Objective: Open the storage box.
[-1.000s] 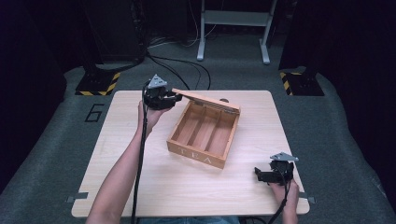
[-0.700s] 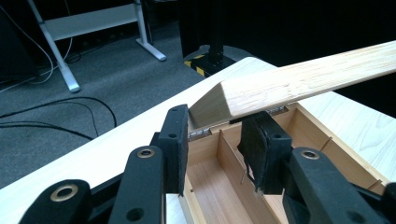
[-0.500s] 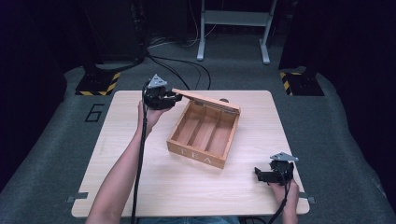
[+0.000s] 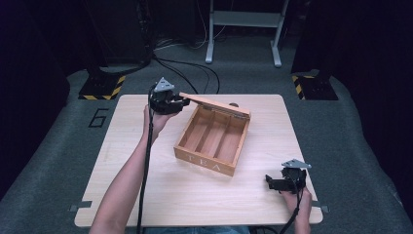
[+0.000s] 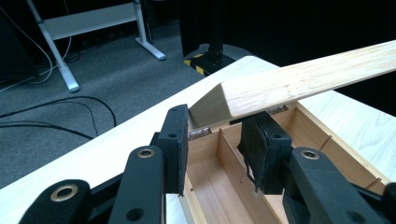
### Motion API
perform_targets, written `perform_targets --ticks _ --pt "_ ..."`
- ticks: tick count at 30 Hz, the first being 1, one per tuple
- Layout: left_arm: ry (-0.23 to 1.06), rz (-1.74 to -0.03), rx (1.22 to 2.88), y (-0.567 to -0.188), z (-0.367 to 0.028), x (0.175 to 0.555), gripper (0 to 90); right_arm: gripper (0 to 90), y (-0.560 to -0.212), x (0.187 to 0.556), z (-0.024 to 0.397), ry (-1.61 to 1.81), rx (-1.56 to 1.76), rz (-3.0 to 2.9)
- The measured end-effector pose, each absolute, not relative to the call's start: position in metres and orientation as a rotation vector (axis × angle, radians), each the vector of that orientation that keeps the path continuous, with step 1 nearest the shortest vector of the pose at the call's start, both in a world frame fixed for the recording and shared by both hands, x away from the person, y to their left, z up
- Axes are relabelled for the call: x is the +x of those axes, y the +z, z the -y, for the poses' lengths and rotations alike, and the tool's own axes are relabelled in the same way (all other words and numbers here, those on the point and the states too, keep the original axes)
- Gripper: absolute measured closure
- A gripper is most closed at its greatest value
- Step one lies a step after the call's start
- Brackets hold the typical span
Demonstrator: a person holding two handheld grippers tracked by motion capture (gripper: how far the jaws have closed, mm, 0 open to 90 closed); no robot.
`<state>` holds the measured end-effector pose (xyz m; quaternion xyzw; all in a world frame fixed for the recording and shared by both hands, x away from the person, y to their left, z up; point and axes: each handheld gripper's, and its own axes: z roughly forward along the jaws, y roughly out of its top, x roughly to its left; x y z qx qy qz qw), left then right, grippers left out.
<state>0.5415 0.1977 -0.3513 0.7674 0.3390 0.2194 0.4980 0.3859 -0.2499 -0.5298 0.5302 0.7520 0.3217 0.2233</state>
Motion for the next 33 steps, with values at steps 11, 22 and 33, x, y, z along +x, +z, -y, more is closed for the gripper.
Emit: perform_targets --ticks 11,22,33 --pt "0.534 -0.823 1.859 -0.3511 -0.1976 0.5413 62.0 0.4 -0.5298 0.3860 0.2499 0.888 1.464 -2.076" --pt "0.529 -0.823 1.864 -0.3503 -0.1975 0.5420 61.9 0.4 -0.5298 0.3860 0.2499 0.888 1.464 -2.076" --pt "0.529 -0.828 1.863 -0.3503 -0.1972 0.5416 62.0 0.4 -0.5298 0.3859 0.2499 0.888 1.464 -2.076"
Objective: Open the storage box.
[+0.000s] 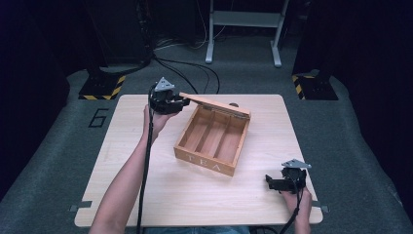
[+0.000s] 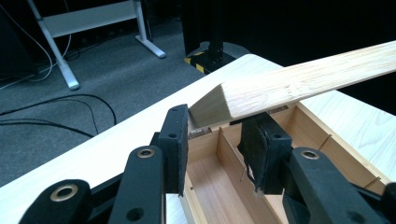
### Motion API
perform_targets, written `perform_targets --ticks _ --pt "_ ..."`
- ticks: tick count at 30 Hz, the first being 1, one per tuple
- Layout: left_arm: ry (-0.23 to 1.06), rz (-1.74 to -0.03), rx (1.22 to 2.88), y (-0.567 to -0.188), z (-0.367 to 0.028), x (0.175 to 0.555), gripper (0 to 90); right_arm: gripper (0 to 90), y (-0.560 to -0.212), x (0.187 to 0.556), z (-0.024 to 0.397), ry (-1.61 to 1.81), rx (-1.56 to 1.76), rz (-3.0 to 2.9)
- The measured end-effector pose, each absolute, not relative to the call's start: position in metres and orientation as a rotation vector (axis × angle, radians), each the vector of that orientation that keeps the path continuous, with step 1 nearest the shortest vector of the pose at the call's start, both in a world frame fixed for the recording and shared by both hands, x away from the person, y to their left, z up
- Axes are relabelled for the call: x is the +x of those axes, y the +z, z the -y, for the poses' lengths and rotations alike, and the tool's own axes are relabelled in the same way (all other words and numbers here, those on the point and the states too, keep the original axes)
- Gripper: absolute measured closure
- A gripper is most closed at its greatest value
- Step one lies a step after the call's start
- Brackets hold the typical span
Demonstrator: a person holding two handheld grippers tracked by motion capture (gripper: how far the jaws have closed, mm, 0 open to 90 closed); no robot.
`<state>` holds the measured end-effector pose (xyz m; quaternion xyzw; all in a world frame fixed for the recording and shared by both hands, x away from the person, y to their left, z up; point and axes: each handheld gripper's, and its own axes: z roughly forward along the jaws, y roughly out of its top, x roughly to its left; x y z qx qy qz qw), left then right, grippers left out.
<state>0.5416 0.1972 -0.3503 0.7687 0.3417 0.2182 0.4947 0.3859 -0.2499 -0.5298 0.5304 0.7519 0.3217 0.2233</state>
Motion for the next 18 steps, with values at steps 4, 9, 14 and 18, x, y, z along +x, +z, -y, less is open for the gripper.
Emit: perform_targets --ticks 4,9,14,18 --pt "0.526 -0.828 1.866 -0.3503 -0.1975 0.5415 61.9 0.4 -0.5298 0.3859 0.2499 0.888 1.464 -2.076" --pt "0.525 -0.828 1.868 -0.3517 -0.1982 0.5399 61.9 0.4 -0.5298 0.3861 0.2500 0.888 1.463 -2.076" --pt "0.531 -0.822 1.866 -0.3545 -0.1992 0.5371 61.9 0.4 -0.5298 0.3861 0.2500 0.888 1.462 -2.076" --pt "0.543 -0.815 1.876 -0.3578 -0.2002 0.5328 61.9 0.5 -0.5297 0.3861 0.2499 0.888 1.462 -2.075"
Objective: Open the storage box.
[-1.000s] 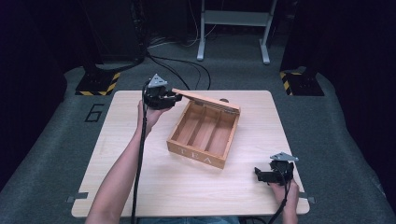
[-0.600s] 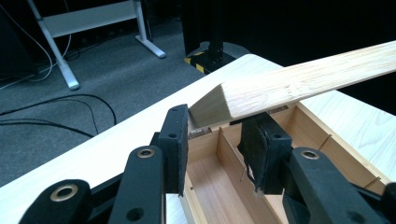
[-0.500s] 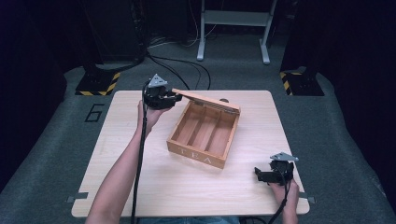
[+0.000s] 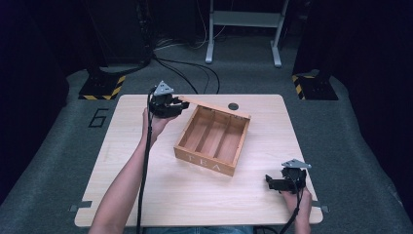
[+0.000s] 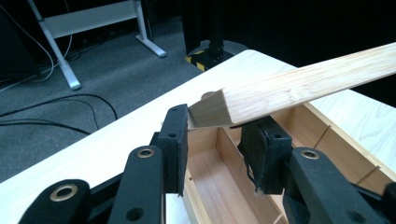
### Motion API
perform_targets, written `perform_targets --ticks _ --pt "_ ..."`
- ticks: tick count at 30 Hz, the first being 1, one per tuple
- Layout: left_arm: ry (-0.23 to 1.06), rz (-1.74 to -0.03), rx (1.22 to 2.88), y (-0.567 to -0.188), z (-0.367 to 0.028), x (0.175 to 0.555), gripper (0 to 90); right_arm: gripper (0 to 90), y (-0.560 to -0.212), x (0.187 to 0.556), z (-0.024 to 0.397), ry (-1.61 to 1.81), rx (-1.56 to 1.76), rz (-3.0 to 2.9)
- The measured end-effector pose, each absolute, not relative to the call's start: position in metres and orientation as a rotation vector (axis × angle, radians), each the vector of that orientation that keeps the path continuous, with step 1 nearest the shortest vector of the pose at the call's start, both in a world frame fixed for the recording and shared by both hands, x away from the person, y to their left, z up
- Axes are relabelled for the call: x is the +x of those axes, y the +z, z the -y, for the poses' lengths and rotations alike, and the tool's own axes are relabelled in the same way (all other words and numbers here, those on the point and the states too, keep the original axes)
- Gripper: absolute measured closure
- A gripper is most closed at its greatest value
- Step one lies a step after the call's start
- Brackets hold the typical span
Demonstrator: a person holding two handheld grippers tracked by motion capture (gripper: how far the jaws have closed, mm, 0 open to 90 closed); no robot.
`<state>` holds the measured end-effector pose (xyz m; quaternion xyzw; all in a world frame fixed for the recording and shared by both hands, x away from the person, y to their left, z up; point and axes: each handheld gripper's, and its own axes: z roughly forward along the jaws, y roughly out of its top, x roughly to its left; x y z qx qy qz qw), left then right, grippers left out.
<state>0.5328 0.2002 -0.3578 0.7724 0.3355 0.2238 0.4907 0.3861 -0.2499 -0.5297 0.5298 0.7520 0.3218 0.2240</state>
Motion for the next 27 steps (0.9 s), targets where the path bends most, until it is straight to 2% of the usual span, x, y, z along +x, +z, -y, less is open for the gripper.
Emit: perform_targets --ticks 15,27 --pt "0.564 -0.799 1.860 -0.376 -0.206 0.517 61.6 0.8 -0.530 0.386 0.250 0.890 1.463 -2.072" --pt "0.561 -0.792 1.840 -0.410 -0.214 0.496 61.3 0.8 -0.530 0.385 0.249 0.890 1.468 -2.071"
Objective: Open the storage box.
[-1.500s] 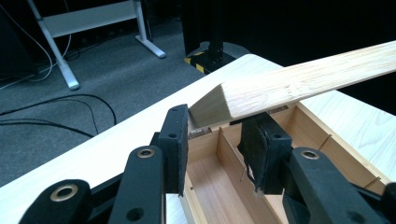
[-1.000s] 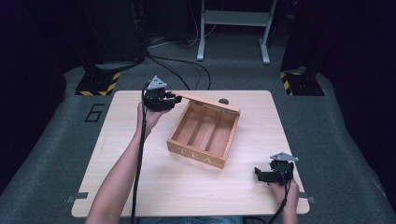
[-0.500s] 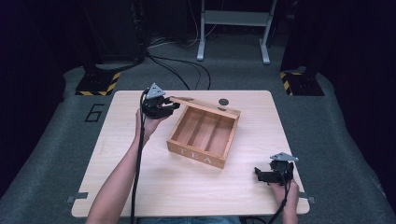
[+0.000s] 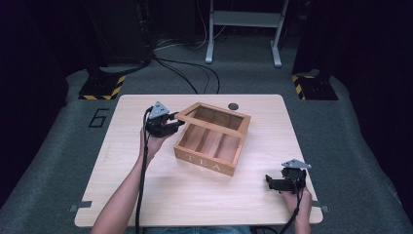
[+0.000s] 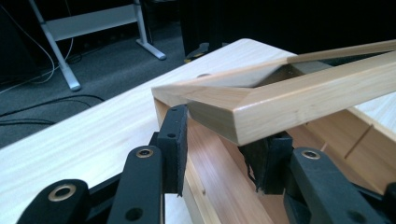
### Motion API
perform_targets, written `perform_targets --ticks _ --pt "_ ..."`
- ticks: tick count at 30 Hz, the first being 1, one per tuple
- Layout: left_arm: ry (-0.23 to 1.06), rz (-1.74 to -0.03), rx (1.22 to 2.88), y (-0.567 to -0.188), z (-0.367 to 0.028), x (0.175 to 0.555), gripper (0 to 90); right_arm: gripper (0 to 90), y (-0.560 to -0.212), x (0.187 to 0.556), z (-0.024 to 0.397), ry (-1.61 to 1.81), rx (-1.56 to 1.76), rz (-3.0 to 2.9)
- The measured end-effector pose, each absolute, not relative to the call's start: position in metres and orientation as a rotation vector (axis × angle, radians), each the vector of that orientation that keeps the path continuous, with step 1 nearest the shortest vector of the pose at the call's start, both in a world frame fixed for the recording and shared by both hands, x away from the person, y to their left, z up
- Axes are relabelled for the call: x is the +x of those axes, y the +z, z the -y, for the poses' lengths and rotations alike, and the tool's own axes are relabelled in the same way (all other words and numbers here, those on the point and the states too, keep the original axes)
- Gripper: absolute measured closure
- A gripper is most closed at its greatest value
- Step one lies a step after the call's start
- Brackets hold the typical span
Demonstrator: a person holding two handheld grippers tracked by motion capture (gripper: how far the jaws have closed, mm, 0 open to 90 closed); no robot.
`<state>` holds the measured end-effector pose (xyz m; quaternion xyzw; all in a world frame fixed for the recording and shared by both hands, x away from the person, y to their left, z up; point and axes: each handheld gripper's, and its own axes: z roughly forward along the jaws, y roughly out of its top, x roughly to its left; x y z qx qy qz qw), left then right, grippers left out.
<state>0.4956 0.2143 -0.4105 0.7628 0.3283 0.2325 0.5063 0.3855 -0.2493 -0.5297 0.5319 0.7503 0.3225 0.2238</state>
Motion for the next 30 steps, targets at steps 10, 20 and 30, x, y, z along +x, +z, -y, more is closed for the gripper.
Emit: perform_targets --ticks 10,20,30 --pt "0.513 -0.796 1.851 -0.441 -0.221 0.486 60.2 0.8 -0.530 0.385 0.249 0.887 1.465 -2.075" --pt "0.479 -0.800 1.867 -0.465 -0.221 0.479 58.6 0.9 -0.530 0.385 0.250 0.885 1.462 -2.078" --pt "0.438 -0.831 1.881 -0.483 -0.224 0.475 56.2 0.9 -0.530 0.385 0.250 0.886 1.463 -2.077"
